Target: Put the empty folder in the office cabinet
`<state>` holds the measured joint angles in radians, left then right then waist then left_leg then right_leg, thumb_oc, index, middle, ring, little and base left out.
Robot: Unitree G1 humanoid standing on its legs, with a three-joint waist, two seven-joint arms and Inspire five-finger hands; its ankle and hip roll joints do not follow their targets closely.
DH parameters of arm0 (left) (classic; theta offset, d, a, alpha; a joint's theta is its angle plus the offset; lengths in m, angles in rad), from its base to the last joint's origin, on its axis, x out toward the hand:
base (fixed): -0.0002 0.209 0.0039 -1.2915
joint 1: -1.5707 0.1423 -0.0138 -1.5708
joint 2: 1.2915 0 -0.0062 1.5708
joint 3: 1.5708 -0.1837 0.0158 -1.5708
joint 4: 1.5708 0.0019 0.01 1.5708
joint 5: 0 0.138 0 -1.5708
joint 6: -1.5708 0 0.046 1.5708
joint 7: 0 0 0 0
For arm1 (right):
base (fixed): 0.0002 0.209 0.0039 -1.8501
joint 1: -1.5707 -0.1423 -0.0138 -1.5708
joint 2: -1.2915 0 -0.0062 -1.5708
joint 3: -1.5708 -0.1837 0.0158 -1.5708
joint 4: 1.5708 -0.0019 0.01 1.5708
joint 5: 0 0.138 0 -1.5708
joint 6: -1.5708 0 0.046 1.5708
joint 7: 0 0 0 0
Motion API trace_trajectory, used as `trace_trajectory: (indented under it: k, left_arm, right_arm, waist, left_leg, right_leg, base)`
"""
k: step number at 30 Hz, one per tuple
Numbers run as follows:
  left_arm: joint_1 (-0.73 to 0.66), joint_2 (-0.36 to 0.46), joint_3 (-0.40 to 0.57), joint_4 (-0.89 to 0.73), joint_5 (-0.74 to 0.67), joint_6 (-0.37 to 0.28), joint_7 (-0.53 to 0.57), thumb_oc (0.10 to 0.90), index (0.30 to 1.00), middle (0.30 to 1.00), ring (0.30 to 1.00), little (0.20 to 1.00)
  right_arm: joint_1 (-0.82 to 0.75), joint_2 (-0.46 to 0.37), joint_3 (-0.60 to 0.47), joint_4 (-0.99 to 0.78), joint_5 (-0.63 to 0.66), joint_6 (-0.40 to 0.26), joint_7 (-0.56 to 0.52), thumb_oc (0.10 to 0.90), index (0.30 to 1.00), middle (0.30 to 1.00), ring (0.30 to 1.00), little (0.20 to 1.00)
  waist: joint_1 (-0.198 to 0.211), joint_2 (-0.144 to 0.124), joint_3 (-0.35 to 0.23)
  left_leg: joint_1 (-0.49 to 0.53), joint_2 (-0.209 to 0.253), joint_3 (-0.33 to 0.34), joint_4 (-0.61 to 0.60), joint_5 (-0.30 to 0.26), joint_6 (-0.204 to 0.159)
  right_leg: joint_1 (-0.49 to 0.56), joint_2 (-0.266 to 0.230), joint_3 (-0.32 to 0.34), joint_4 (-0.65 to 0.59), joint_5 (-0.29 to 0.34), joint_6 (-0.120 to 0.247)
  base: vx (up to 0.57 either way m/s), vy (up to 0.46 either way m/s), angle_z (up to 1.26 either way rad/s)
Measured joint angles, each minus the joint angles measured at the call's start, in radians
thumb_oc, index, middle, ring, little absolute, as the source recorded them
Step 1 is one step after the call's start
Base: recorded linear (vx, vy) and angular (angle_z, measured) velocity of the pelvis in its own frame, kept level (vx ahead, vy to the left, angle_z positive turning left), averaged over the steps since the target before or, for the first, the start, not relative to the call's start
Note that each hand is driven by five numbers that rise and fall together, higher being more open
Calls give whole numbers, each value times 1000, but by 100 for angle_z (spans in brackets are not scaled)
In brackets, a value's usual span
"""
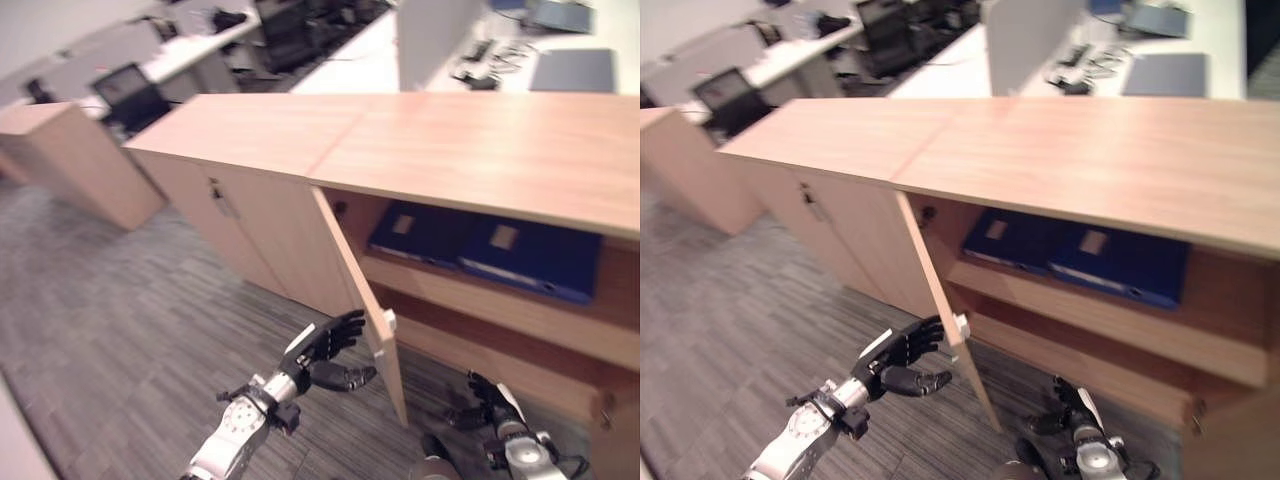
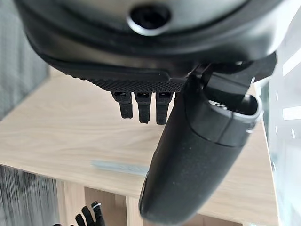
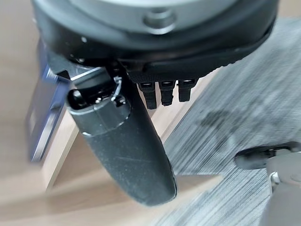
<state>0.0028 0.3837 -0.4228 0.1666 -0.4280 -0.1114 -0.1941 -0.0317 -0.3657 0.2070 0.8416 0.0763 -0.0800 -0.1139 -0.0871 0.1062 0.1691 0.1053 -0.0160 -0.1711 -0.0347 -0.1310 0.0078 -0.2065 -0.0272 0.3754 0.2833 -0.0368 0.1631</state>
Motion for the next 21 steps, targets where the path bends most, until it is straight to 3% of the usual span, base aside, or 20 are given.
trace_trajectory:
  k: [1,2,3,4,6,7,8,9,11,12,13,15,17,19,21]
  left_arm:
    - [2,11,-3,12,0,-1,17,800,900,900,900,900]
    - [-21,8,-9,26,1,-3,21,800,900,900,900,900]
    - [-48,-10,-18,55,2,-3,30,800,900,900,900,900]
    - [-61,-23,-30,67,4,-5,33,800,900,900,900,900]
    - [-97,-29,-69,84,25,-5,34,800,900,900,900,900]
    - [-121,-55,-63,128,34,-22,49,800,900,900,900,900]
    - [-140,-72,-48,175,42,-23,73,800,900,900,900,900]
    - [-164,-75,-40,236,53,-21,112,800,900,900,900,900]
    - [-189,-69,10,295,62,-20,156,800,900,900,900,900]
    - [-212,-65,34,344,62,-33,167,800,900,900,900,900]
    - [-252,-58,51,417,64,-30,192,800,900,900,900,900]
    - [-377,-1,85,647,90,-10,227,800,900,900,900,900]
    - [-421,49,124,751,91,-4,228,800,900,900,900,900]
    - [-445,84,147,806,91,0,228,800,900,900,900,900]
    - [-473,109,155,856,89,2,240,800,900,900,900,900]
  right_arm:
    - [36,19,25,0,-1,2,1,800,900,900,900,900]
    - [52,31,37,7,-3,3,6,800,900,900,900,900]
    - [51,38,36,33,-3,4,5,800,900,900,900,900]
    - [52,38,37,42,-4,16,9,800,900,900,900,900]
    - [54,27,52,34,-17,20,19,800,900,900,900,900]
    - [50,3,57,26,-23,21,20,800,900,900,900,900]
    - [52,6,56,24,-25,21,22,800,900,900,900,900]
    - [54,10,75,10,-25,21,24,800,900,900,900,900]
    - [67,24,88,-35,-25,21,44,800,900,900,900,900]
    - [78,37,90,-56,-24,22,51,800,900,900,900,900]
    - [77,49,96,-64,-23,21,56,800,900,900,900,900]
    - [107,65,102,-118,-18,17,73,800,900,900,900,900]
    - [118,66,105,-135,-15,11,85,800,900,900,900,900]
    - [142,63,103,-135,-15,11,89,800,900,900,900,900]
    - [147,59,102,-133,-15,14,95,800,900,900,900,900]
  waist:
    - [10,-19,-6]
    - [0,-49,5]
    - [2,-66,15]
    - [13,-82,17]
    - [-1,-76,16]
    - [-19,-50,15]
    - [-24,-53,17]
    - [-25,-58,10]
    - [-39,-63,4]
    - [-51,-73,3]
    - [-63,-82,2]
    - [-102,-101,-7]
    - [-110,-121,-11]
    - [-126,-155,-26]
    - [-130,-171,-30]
  left_leg:
    - [7,4,-4,31,10,-13]
    - [4,-14,-2,109,36,-33]
    - [-57,-37,-13,219,30,-28]
    - [-88,-59,-47,241,13,-9]
    - [-99,-57,-50,105,37,1]
    - [-78,-23,-23,33,111,-4]
    - [-48,-15,35,13,159,0]
    - [-36,-22,81,-2,145,3]
    - [-23,-17,151,-25,147,22]
    - [-6,-19,187,-41,161,35]
    - [3,-24,204,-45,164,25]
    - [24,-18,262,-45,158,27]
    - [38,-10,315,-46,148,27]
    - [47,-8,358,-46,135,17]
    - [56,9,400,-47,134,11]
  right_leg:
    - [18,71,-23,115,-85,-23]
    - [51,94,-4,87,-112,-136]
    - [79,79,36,42,-98,-133]
    - [97,65,96,-21,-56,-134]
    - [131,34,142,-134,22,-96]
    - [140,54,168,-163,23,-75]
    - [143,50,177,-179,19,-60]
    - [145,40,195,-191,14,-53]
    - [129,37,189,-162,0,-2]
    - [133,35,181,-143,-3,-3]
    - [139,32,194,-169,10,-9]
    - [159,23,214,-226,47,-1]
    - [164,9,211,-264,73,3]
    - [148,9,182,-292,86,11]
    - [136,-7,107,-300,89,16]
  base:
    - [93,42,-129]
    - [133,103,-72]
    - [69,109,-79]
    - [147,169,-94]
    - [210,209,-105]
    - [147,162,-101]
    - [114,178,-130]
    - [63,111,-125]
    - [115,155,-106]
    - [96,136,-81]
    - [105,125,-63]
    - [121,148,-81]
    - [63,85,-87]
    - [18,43,-60]
    - [1,-28,-52]
